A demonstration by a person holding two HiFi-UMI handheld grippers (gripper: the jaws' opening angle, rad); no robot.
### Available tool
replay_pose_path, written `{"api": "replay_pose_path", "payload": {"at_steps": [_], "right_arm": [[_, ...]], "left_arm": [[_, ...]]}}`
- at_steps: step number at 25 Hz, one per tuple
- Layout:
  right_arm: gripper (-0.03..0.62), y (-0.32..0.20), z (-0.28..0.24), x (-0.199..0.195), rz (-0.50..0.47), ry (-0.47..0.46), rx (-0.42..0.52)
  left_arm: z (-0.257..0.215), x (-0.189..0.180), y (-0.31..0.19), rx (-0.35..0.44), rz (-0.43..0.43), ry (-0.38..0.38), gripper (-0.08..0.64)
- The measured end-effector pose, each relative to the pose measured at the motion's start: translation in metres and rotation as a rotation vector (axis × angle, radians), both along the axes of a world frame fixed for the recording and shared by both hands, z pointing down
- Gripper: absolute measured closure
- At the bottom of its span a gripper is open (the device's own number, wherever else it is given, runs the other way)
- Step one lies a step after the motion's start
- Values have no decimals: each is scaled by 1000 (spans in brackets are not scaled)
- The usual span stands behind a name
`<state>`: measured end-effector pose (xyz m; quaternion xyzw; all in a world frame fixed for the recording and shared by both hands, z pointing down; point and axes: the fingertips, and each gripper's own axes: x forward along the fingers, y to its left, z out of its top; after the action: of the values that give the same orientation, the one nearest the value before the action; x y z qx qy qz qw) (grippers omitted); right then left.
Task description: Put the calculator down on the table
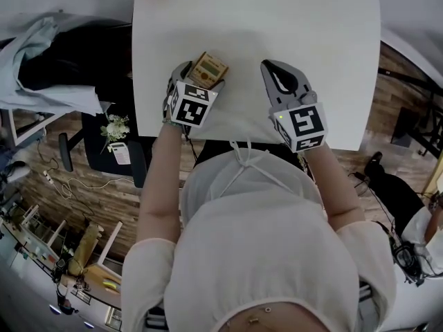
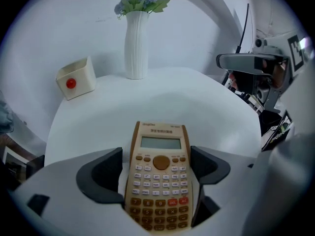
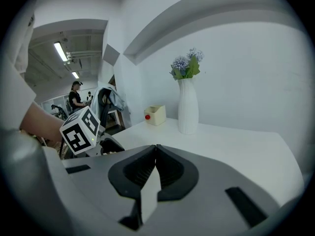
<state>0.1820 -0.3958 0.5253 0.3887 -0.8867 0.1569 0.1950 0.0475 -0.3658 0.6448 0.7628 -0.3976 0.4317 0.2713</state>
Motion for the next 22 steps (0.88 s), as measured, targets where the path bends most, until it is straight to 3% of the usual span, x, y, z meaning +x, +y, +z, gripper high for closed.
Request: {"api": "replay_pose_path", "payload": {"at_steps": [8, 11, 17, 18, 19, 20, 21, 22], "right_arm": [[586, 2, -6, -6, 6, 14, 12], [586, 4, -16, -7, 18, 12, 31], [586, 11, -39, -10, 45, 23, 86], [586, 12, -45, -11, 52, 22, 103], [586, 12, -51, -12, 59, 18, 119], [586, 13, -57, -13, 69, 13, 133], [586, 13, -63, -14, 79, 5, 145], [586, 14, -69, -15, 90, -4, 157]], "left_arm": [[-2, -3, 0, 44, 10, 14, 137], [-17, -3, -1, 96, 49, -5, 138], [-89, 5, -1, 282, 136, 166, 148], [-103, 3, -3, 324, 137, 172, 175], [-116, -1, -6, 369, 124, 173, 250], [-129, -7, -10, 413, 101, 176, 379], [-142, -11, -13, 452, 81, 188, 441], [-153, -15, -15, 481, 68, 209, 443]]}}
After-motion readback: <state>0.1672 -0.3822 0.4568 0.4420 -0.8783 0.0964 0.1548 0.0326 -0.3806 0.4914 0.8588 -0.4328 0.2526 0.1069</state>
